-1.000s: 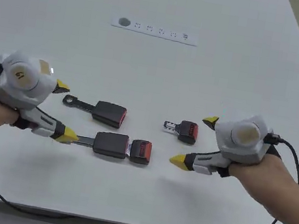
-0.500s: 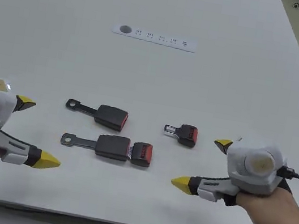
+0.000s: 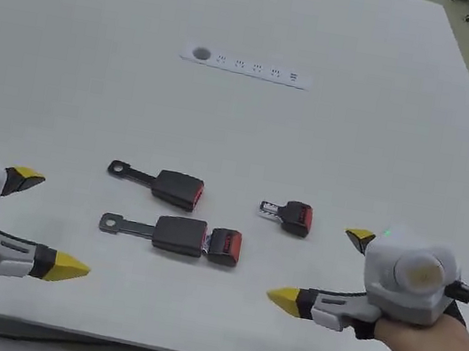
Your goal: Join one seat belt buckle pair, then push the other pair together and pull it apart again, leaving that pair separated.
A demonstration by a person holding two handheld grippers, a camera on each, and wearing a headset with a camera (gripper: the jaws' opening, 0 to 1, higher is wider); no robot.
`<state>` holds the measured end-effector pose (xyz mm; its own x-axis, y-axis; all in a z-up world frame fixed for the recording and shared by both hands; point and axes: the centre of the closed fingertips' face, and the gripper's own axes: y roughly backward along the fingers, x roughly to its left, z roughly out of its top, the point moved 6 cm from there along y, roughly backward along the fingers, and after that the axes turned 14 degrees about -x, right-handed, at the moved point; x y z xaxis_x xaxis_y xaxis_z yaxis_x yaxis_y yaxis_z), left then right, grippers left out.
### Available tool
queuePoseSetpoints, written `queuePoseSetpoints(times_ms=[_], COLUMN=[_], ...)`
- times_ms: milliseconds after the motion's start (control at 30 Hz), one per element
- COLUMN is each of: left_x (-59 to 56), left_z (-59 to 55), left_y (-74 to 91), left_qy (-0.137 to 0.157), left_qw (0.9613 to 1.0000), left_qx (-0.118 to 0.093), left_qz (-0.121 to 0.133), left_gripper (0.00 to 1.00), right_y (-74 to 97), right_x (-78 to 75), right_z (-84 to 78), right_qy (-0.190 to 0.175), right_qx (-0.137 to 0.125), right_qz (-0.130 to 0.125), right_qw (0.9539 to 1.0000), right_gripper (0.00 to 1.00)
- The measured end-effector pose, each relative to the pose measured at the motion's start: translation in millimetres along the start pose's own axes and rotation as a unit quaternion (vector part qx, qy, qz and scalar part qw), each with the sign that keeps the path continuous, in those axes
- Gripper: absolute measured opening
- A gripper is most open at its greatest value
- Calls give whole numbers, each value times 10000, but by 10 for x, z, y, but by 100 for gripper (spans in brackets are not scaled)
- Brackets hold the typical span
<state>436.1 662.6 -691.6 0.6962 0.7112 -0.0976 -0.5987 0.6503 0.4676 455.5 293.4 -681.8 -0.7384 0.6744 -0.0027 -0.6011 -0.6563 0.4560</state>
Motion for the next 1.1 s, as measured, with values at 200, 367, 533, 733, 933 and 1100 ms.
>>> queuePoseSetpoints(times_ms=[200, 367, 533, 733, 933, 1100], left_x=[-66, -93, -97, -93, -98, -97], left_z=[-2, -29, -52, -48, -80, -91], left_y=[-27, -66, -54, -42, -26, -8], left_qy=[7, 13, 14, -6, 23, 54], left_qw=[10000, 9999, 10000, 9999, 10000, 9999], left_qx=[-83, -107, -91, -105, -86, -99], left_qz=[-13, -24, -34, -16, 7, 45], left_gripper=[100, 100, 100, 100, 100, 100], right_y=[41, 85, 118, 100, 88, 80], right_x=[48, 53, 49, 37, 63, 73], right_z=[-46, -54, -55, -95, -57, -41], right_qy=[-132, -174, -191, -211, -214, -202], right_qx=[-38, -69, -77, -75, -115, -101], right_qz=[-138, -194, -244, -256, -261, -235], right_qw=[9998, 9996, 9995, 9994, 9994, 9995], right_gripper=[99, 99, 99, 99, 99, 99])
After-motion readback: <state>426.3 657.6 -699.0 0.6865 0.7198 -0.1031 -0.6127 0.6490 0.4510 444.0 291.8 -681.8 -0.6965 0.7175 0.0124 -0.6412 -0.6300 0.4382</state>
